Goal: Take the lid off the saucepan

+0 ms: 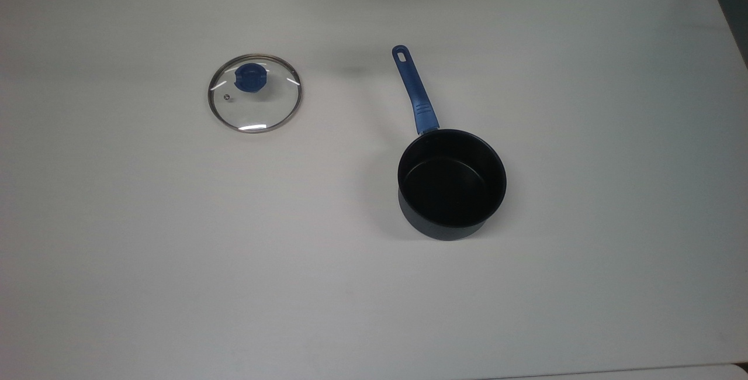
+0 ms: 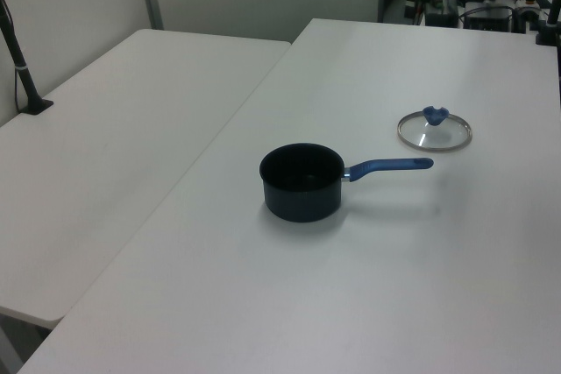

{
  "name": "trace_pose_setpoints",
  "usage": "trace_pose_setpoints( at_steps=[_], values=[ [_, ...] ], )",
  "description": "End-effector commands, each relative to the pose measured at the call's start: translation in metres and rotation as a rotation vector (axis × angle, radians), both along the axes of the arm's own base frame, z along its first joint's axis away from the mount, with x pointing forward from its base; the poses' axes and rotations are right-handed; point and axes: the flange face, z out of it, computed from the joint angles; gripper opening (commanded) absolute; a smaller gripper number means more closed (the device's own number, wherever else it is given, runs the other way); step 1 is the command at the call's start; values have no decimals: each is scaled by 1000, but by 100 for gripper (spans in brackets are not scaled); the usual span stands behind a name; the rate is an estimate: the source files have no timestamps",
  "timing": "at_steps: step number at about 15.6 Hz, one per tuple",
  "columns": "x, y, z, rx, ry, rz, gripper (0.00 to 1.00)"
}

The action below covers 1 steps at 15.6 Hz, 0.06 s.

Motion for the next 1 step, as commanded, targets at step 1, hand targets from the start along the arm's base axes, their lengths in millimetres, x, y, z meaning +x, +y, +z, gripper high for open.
trace_pose_setpoints(
  at_steps=[1],
  values=[
    [-2, -1, 2, -15, -11, 34, 100]
  ],
)
